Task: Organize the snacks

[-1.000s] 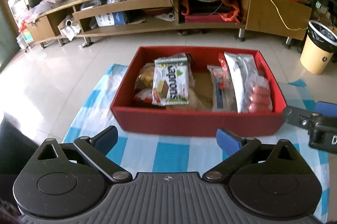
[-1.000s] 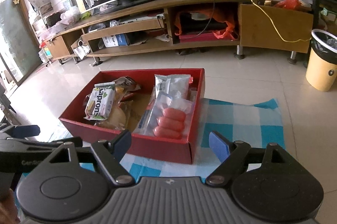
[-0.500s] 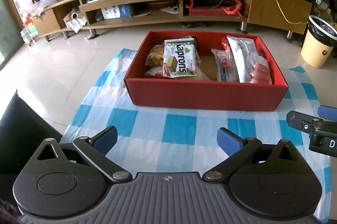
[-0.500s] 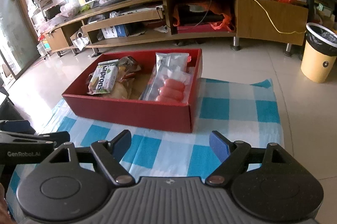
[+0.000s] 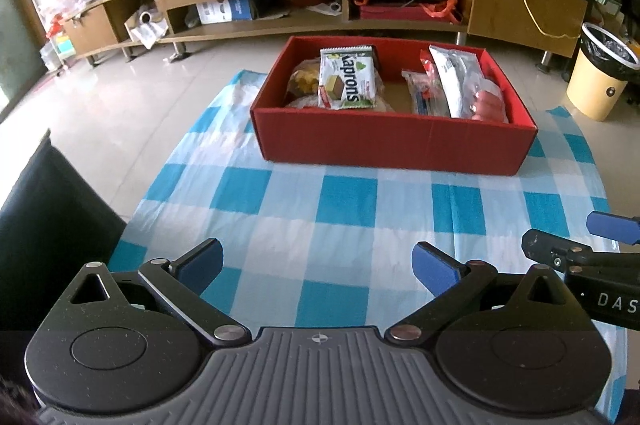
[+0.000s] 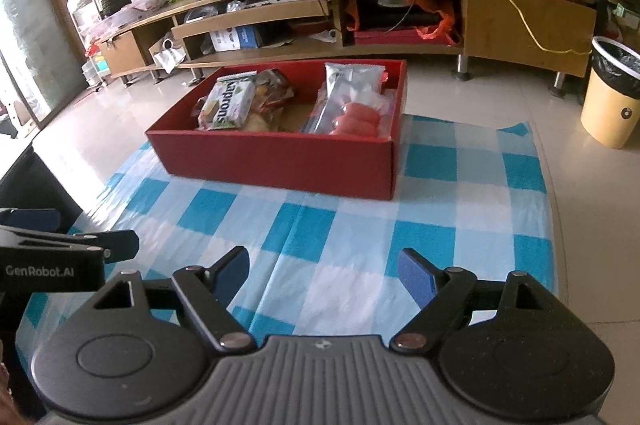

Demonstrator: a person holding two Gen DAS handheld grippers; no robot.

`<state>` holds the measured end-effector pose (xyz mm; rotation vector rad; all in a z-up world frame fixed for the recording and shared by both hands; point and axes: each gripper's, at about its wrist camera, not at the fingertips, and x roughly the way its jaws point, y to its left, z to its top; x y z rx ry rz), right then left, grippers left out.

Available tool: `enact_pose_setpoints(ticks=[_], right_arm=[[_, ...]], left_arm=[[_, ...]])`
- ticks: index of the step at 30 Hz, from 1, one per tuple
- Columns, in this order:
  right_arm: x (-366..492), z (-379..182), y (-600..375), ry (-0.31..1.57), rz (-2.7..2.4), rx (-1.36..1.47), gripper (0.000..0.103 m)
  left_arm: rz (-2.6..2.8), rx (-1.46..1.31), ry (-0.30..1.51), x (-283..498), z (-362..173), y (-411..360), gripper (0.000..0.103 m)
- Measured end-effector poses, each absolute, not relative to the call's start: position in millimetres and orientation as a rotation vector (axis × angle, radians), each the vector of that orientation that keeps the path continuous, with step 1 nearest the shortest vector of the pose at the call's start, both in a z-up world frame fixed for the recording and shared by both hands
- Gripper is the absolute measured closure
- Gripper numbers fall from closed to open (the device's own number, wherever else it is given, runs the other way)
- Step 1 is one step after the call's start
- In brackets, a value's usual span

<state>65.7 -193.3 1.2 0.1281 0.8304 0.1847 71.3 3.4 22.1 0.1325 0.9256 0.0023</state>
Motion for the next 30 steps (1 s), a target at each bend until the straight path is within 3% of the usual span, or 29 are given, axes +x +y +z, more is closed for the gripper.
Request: enact_pose_setpoints(ticks=[30], right_arm=[[37, 1, -184, 0.826, 0.243, 0.170, 0.022]], left_arm=[[-0.028, 0.149, 0.959, 42, 10, 2, 0.001]])
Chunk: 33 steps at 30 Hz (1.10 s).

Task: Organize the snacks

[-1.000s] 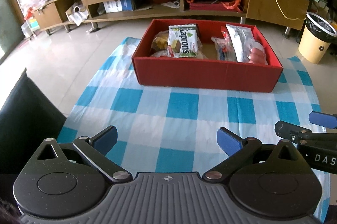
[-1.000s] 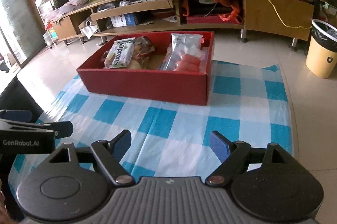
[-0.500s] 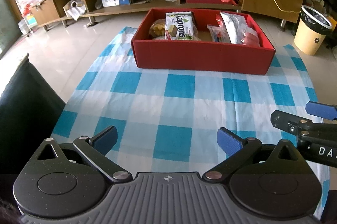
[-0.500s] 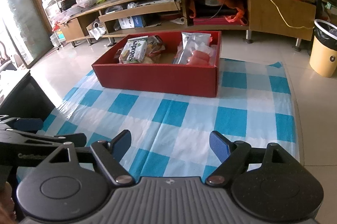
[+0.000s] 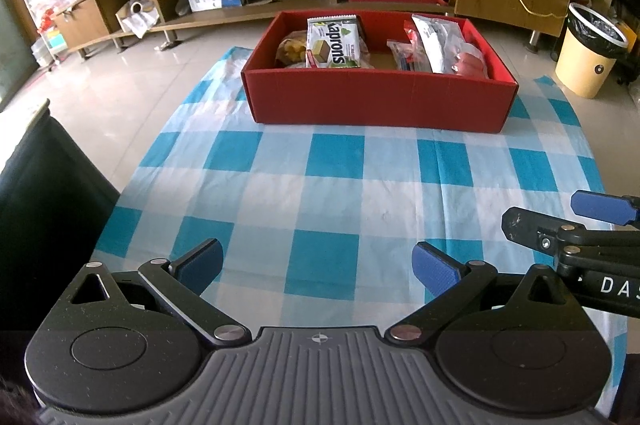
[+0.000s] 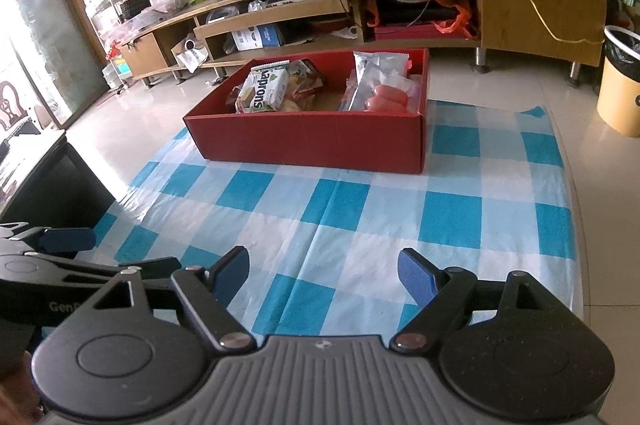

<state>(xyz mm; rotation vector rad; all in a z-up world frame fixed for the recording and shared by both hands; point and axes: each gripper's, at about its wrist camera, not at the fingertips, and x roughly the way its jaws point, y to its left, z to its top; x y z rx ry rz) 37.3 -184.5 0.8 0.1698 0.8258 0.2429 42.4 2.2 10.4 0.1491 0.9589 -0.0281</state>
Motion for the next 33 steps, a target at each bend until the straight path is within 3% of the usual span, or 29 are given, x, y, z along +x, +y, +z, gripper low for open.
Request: enact_pose_setpoints(ticks=[33], right_arm=[[39.3, -3.5, -184.6, 0.847, 0.249, 0.167, 0.022]], left_arm=[[-0.021, 0.160, 0.964, 43.5, 7.8, 2.0, 0.002]])
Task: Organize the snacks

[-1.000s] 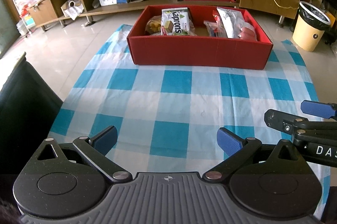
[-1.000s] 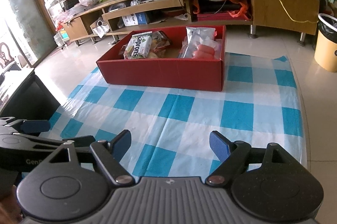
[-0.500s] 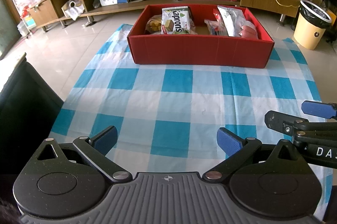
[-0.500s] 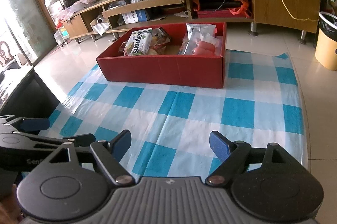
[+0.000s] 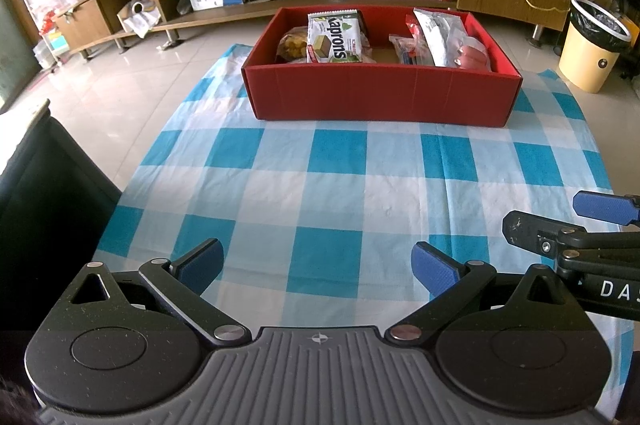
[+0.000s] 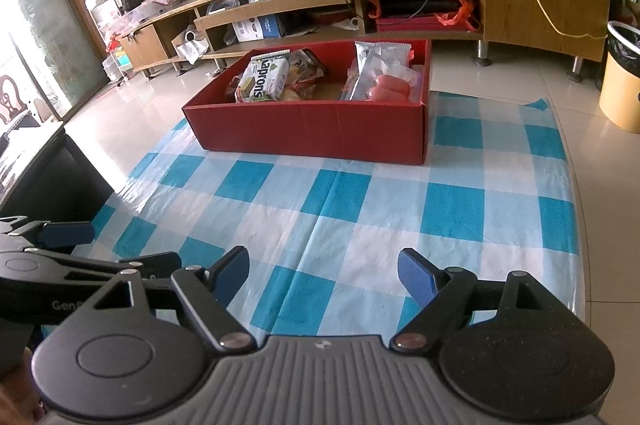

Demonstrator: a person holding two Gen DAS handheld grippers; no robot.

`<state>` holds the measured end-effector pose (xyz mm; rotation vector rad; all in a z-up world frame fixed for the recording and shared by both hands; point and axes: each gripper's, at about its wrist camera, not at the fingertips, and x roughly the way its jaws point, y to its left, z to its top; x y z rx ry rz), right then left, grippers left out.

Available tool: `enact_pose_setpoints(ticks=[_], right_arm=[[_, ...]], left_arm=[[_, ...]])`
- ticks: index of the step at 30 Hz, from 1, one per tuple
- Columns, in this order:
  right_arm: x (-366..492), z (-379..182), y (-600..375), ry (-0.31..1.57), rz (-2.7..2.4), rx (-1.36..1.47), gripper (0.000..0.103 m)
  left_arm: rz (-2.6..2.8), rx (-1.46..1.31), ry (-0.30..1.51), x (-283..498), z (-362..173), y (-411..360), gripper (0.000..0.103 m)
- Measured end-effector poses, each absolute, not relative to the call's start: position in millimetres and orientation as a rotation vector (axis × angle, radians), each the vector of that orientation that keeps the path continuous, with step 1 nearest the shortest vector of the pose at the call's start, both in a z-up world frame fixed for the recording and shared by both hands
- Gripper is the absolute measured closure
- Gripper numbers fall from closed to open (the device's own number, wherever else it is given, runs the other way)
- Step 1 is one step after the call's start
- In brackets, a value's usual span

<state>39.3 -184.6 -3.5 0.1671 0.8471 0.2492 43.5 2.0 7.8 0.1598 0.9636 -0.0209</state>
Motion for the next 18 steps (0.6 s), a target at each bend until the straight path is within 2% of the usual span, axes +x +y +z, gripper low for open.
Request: enact_pose_setpoints(ticks=[18], right_arm=[[38.4, -7.7, -183.9, 0.851, 0.251, 0.166, 0.022]], left_arm=[[-0.015, 0.172, 0.957, 43.1, 6.2, 0.6, 0.002]])
